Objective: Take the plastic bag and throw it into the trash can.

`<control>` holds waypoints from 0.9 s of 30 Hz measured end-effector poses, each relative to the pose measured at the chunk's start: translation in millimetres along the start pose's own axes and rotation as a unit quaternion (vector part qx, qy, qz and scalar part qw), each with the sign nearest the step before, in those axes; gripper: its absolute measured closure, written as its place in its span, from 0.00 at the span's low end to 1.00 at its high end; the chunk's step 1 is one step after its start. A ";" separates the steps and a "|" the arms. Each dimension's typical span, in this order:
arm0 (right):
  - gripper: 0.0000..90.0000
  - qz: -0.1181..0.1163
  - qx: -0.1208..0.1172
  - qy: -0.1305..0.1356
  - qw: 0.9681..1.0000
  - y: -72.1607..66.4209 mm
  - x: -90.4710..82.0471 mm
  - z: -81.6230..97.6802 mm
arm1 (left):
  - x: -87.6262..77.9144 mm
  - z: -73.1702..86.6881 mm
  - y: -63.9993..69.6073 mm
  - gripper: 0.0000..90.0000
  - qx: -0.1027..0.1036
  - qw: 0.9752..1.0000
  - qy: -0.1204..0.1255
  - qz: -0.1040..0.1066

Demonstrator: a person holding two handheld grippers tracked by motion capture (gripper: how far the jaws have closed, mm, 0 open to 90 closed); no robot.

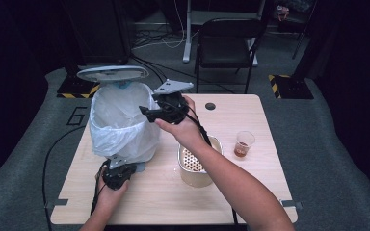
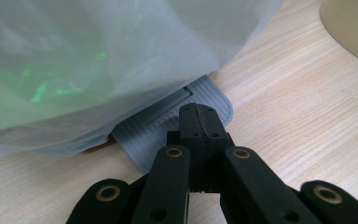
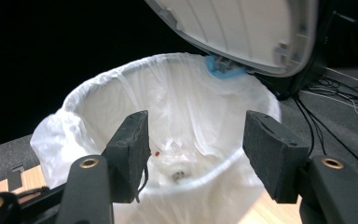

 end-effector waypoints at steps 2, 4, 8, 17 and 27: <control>0.45 0.001 0.007 -0.001 1.000 4.9 -7.1 3.6 | 0.3 0.0 0.1 1.00 0.000 1.000 0.001 -0.002; 0.47 0.004 0.010 0.000 1.000 9.7 -12.8 7.7 | 0.0 0.0 0.1 1.00 0.001 1.000 0.000 -0.001; 0.47 0.013 0.010 0.000 1.000 19.5 -23.2 18.7 | -0.2 0.1 0.0 1.00 0.001 1.000 -0.001 -0.001; 0.47 0.034 0.006 0.009 0.999 33.6 -49.7 34.4 | -0.1 0.2 0.2 1.00 0.001 1.000 0.000 -0.001; 0.45 0.075 -0.001 -0.003 0.997 46.9 -82.4 61.7 | -0.2 0.1 0.4 1.00 0.001 1.000 0.000 0.000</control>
Point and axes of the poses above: each handheld gripper's, and its own axes: x roughly forward along the jaws, z roughly out of its underside, y roughly to its right, the point moved 4 cm from there along x, roughly forward along the jaws, and after that the axes turned 8 degrees about x, right-handed, at the moved point
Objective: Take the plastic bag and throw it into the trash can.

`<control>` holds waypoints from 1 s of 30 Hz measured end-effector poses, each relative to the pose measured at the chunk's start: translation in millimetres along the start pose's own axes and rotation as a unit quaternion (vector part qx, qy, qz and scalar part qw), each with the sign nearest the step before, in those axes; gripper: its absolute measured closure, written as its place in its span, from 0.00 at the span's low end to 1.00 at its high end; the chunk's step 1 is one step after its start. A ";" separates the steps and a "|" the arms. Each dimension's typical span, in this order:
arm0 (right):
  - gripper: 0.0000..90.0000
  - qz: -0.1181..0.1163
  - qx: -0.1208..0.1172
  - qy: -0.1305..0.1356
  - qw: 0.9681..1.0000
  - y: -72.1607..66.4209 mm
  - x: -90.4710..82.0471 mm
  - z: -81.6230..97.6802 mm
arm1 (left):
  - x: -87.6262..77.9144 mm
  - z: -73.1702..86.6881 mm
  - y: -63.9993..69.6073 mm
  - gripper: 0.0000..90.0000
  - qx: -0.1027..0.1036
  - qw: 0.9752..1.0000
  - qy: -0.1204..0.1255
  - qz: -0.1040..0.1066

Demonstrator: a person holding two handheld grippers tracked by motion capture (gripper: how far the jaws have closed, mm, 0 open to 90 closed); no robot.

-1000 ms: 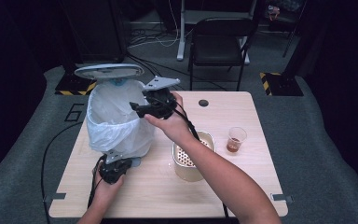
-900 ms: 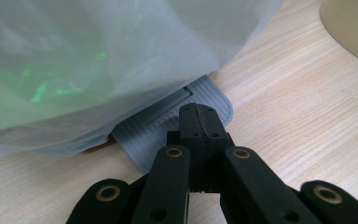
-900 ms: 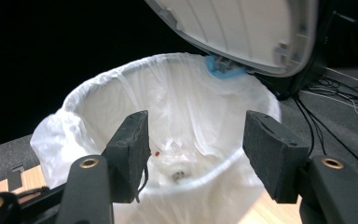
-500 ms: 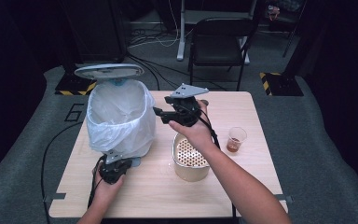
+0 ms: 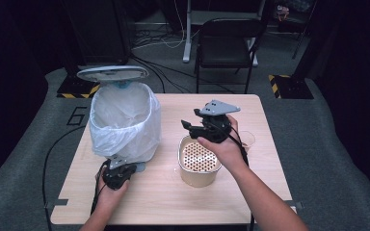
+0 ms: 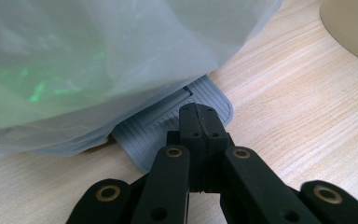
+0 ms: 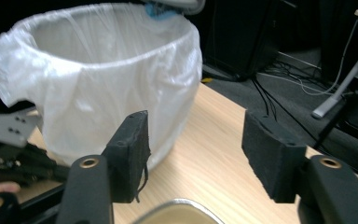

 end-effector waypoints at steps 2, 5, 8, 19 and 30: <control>0.44 0.005 -0.010 0.004 1.000 4.2 -2.9 4.7 | 0.1 0.0 0.1 1.00 0.000 1.000 0.000 -0.001; 0.43 0.006 0.007 0.009 1.000 9.7 -9.0 12.4 | 0.1 0.0 -0.1 1.00 0.002 1.000 0.001 -0.002; 0.43 0.013 0.019 0.015 1.000 17.6 -16.1 21.3 | 0.2 0.1 -0.2 1.00 0.002 1.000 0.002 -0.001; 0.42 0.040 0.038 0.012 0.998 42.6 -32.0 52.0 | 0.7 0.0 0.7 1.00 -0.002 1.000 0.007 -0.003; 0.45 0.072 0.070 -0.008 0.995 61.4 -35.9 88.6 | 0.2 0.2 0.2 1.00 0.003 1.000 0.003 -0.003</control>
Point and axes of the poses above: each handheld gripper's, and its own axes: x roughly forward along the jaws, z roughly out of its underside, y roughly to its right, the point moved 4 cm from there along x, roughly forward along the jaws, and after that the axes turned 8 degrees about x, right-handed, at the moved point
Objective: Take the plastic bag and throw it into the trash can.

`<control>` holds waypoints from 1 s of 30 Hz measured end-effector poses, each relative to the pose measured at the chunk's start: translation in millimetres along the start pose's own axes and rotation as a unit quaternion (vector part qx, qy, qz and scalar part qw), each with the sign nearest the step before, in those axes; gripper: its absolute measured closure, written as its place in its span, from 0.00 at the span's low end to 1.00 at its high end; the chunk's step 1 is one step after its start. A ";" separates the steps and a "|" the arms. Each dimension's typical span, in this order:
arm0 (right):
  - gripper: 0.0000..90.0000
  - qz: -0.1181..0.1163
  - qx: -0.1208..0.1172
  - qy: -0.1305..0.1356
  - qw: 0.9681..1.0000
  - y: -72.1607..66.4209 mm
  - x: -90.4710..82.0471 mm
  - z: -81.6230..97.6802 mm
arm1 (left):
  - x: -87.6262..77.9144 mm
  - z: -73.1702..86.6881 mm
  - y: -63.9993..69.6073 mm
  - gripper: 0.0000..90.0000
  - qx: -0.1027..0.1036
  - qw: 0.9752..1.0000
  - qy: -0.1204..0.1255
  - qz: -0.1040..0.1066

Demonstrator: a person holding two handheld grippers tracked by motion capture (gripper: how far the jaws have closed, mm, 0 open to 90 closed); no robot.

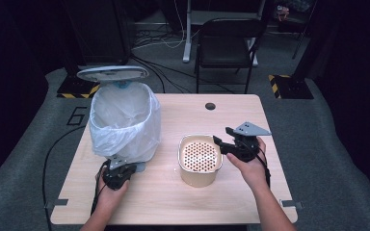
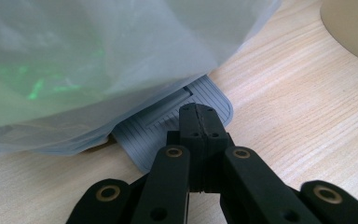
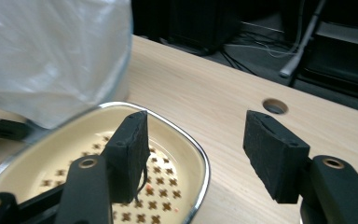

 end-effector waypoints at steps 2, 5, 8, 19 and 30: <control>0.46 0.012 -0.002 0.001 1.000 0.7 4.0 6.5 | 0.0 0.0 0.1 1.00 0.000 1.000 0.000 0.000; 0.50 0.009 0.008 -0.008 1.000 0.9 11.9 16.1 | 0.1 0.0 -0.1 1.00 0.000 1.000 0.001 0.000; 0.59 0.015 0.010 -0.021 1.000 3.4 19.6 23.7 | 0.1 0.1 0.0 1.00 0.000 1.000 0.001 0.000; 0.75 0.014 0.024 -0.054 0.998 17.1 39.2 36.1 | 0.1 0.2 0.1 1.00 -0.001 1.000 0.002 -0.001; 0.89 -0.018 0.022 -0.067 0.997 12.8 40.5 34.9 | 0.0 0.3 -0.1 1.00 -0.002 1.000 0.002 0.001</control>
Point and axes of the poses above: each handheld gripper's, and its own axes: x roughly forward along the jaws, z roughly out of its underside, y roughly to its right, the point moved 4 cm from there along x, roughly forward along the jaws, and after that the axes turned 8 degrees about x, right-handed, at the moved point
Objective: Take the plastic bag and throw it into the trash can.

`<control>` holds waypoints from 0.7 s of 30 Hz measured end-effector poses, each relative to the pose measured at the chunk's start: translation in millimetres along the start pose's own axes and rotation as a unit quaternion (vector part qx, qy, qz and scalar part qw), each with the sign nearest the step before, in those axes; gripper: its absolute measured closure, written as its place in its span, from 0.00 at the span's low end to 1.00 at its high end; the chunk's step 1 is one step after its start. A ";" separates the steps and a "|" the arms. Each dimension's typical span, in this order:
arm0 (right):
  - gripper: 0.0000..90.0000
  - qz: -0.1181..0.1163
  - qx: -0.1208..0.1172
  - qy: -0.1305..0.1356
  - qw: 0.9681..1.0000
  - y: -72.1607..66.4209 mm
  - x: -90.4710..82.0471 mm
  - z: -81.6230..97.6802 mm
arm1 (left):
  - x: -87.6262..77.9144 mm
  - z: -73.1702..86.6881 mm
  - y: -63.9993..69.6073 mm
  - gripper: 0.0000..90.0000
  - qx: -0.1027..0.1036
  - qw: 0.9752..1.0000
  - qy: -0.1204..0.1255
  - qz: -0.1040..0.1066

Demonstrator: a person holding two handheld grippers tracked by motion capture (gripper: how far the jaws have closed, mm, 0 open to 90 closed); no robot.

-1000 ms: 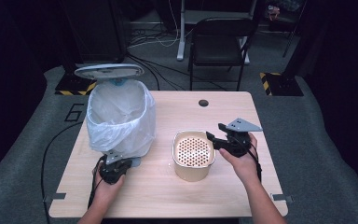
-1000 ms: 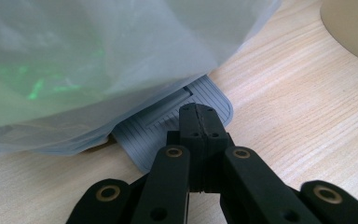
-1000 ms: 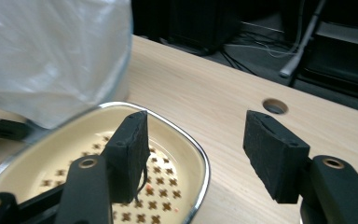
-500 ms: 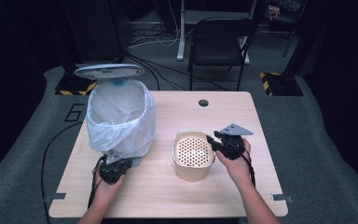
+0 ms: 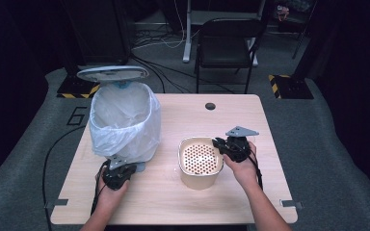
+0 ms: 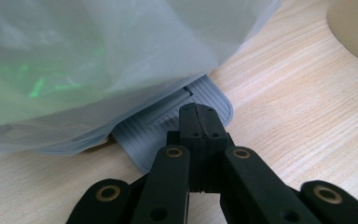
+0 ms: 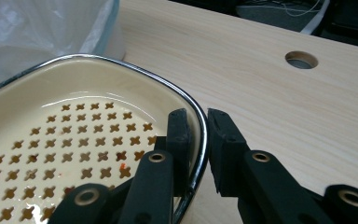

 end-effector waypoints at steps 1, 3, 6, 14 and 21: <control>0.89 -0.003 0.005 0.000 1.000 -0.6 -0.9 0.9 | 0.0 0.0 0.1 1.00 -0.001 1.000 0.001 0.000; 0.89 0.002 0.010 0.001 1.000 -1.4 -3.5 2.7 | 0.1 0.0 0.2 1.00 0.000 1.000 0.001 0.000; 0.89 0.005 0.015 -0.001 1.000 -3.9 -7.8 5.3 | 0.1 0.0 0.0 1.00 0.000 1.000 0.001 0.001; 0.89 0.011 0.026 0.002 1.000 -9.7 -16.2 12.0 | 0.1 -0.1 0.1 1.00 0.001 1.000 0.000 -0.001; 0.71 0.014 0.011 0.026 0.999 -17.2 -25.7 5.6 | 0.1 -0.1 0.2 1.00 0.002 1.000 0.000 -0.001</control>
Point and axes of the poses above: each handheld gripper's, and its own axes: x roughly forward along the jaws, z roughly out of its underside, y roughly to its right, the point moved 4 cm from there along x, roughly forward along the jaws, and after that the axes turned 8 degrees about x, right-handed, at the moved point
